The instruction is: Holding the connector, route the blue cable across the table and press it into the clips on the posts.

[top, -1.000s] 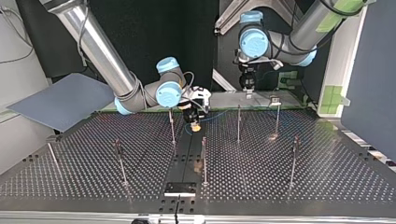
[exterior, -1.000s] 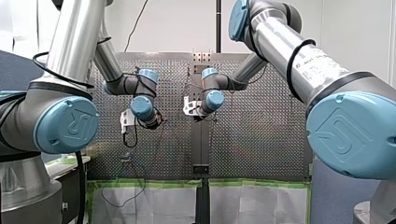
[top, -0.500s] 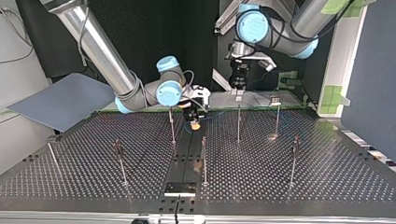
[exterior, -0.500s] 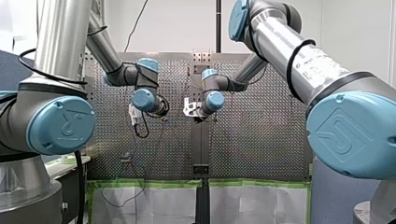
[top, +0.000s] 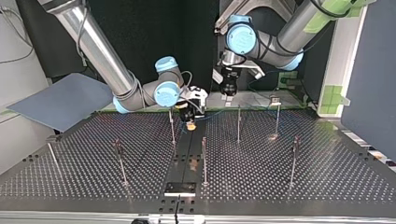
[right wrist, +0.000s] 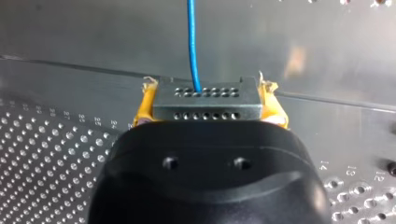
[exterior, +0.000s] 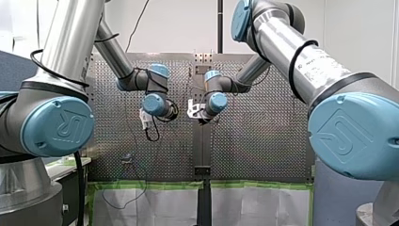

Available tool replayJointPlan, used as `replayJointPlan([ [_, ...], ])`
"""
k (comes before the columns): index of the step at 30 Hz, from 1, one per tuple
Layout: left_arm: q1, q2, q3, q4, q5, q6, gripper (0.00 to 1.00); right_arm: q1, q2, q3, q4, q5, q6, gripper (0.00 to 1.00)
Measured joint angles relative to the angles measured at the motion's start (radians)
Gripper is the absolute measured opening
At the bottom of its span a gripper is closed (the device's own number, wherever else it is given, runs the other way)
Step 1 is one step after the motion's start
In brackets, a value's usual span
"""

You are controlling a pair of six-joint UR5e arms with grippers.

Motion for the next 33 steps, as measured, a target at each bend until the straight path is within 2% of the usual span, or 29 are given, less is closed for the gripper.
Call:
replayJointPlan([
  [6, -0.012, -0.049, 0.024, 0.007, -0.007, 0.021, 1.00, -0.001, 0.000, 0.000, -0.001, -0.003, 0.001, 0.00],
  [10, -0.018, -0.081, 0.050, 0.020, -0.010, 0.011, 1.00, -0.001, 0.001, 0.000, -0.001, -0.004, 0.001, 0.00],
  [23, -0.023, -0.160, 0.139, 0.005, -0.022, -0.009, 1.00, -0.001, 0.001, 0.000, -0.002, -0.005, 0.002, 0.00],
  [33, -0.017, -0.228, 0.216, 0.010, -0.048, -0.024, 1.00, -0.002, 0.001, 0.000, -0.002, -0.007, 0.002, 0.00],
])
